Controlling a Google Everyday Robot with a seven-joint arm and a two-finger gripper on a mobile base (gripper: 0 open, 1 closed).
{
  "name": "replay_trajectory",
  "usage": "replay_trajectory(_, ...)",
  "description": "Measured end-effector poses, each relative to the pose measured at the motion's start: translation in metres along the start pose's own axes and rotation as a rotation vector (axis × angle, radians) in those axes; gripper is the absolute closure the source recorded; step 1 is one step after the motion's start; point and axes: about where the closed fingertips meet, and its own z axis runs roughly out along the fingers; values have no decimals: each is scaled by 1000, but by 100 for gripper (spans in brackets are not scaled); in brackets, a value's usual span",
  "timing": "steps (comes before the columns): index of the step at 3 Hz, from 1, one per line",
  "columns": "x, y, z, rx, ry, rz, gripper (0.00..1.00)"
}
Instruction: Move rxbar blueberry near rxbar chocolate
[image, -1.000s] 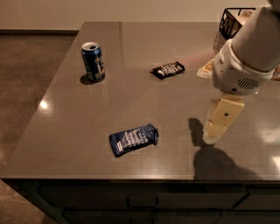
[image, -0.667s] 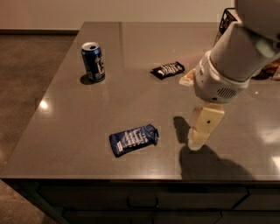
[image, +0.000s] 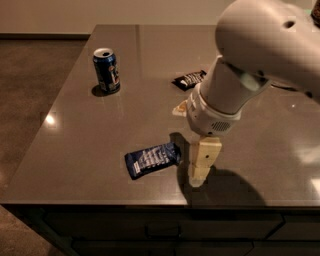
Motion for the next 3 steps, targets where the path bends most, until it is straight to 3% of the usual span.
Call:
replay_trajectory(1,-11,1,22,-31,-2,-45,0)
replay_trajectory(2,-21,2,37,-51,2,-76,7)
replay_trajectory(3,-31,0,47,-74,16,-102,25)
